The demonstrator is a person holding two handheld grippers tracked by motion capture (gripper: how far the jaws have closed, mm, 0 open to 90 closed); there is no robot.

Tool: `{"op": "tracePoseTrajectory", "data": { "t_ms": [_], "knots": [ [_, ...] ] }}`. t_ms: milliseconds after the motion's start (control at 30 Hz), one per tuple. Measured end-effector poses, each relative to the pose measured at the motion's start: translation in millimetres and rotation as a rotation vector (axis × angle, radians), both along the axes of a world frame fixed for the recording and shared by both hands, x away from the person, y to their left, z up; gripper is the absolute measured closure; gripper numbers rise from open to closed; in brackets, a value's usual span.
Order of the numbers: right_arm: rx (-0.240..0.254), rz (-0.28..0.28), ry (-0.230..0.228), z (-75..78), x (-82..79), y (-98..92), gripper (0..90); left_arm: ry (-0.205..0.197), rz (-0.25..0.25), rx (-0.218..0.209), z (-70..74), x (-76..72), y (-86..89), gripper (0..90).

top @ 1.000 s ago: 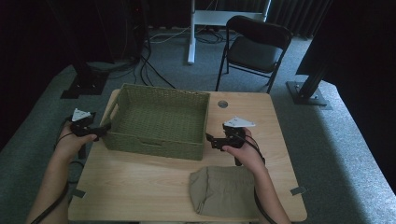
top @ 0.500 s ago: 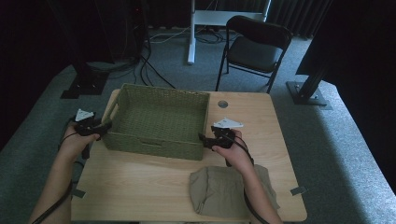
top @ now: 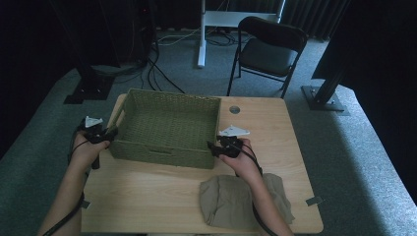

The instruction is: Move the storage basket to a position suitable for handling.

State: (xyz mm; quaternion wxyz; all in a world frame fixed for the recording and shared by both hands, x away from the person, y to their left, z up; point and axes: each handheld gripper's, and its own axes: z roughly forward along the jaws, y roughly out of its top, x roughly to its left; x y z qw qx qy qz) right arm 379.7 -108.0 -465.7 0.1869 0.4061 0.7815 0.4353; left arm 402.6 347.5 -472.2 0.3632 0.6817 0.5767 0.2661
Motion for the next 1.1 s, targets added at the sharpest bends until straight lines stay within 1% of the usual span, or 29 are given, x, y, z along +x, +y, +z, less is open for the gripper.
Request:
{"op": "tracePoseTrajectory", "data": {
  "t_ms": [33,133,200,333,367,433,500,600,667,700,867,933,1100],
  "knots": [
    [-0.008,-0.010,-0.001,0.2,-0.3,0.1,52.6,0.000,0.003,-0.006,-0.2,-1.5,-0.2,79.1],
    [0.000,-0.029,0.021,1.0,-0.3,-1.3,55.3,-0.003,0.001,-0.014,-0.8,-5.8,-1.7,79.3],
    [-0.001,-0.038,0.026,1.4,0.0,-2.1,56.2,-0.008,0.012,-0.025,-1.6,-8.5,-3.3,79.3],
    [0.002,-0.068,0.043,2.4,-0.5,-3.0,59.3,-0.008,0.018,-0.014,-1.3,-13.8,-7.5,79.3],
    [0.010,-0.081,0.053,2.7,-0.4,-3.9,60.6,-0.008,0.020,-0.016,-1.5,-14.7,-8.0,79.3],
    [0.012,-0.090,0.057,2.8,-0.6,-4.3,61.4,-0.009,0.023,-0.015,-1.6,-16.7,-9.3,79.4],
    [0.011,-0.093,0.056,2.7,-0.7,-4.6,61.6,-0.008,0.037,-0.022,-1.8,-19.1,-11.7,79.5],
    [0.019,-0.102,0.054,1.8,-0.2,-7.7,62.9,-0.001,0.050,-0.017,-1.3,-23.3,-16.1,79.5],
    [0.022,-0.110,0.052,1.8,0.0,-9.6,64.5,0.000,0.058,-0.026,-1.7,-25.0,-17.7,81.6],
    [0.026,-0.116,0.058,1.9,-0.3,-10.0,64.7,-0.003,0.059,-0.030,-2.0,-26.1,-18.7,81.6],
    [-0.003,-0.123,0.052,3.4,-0.6,-13.0,65.9,-0.002,0.058,-0.034,-2.1,-31.0,-24.1,81.6],
    [-0.002,-0.132,0.056,3.7,-0.3,-15.6,66.6,-0.001,0.058,-0.028,-2.0,-32.9,-27.7,81.5],
    [-0.010,-0.150,0.060,4.5,-1.0,-23.3,67.9,-0.002,0.065,-0.033,-2.3,-36.3,-35.8,81.5]
  ]
}}
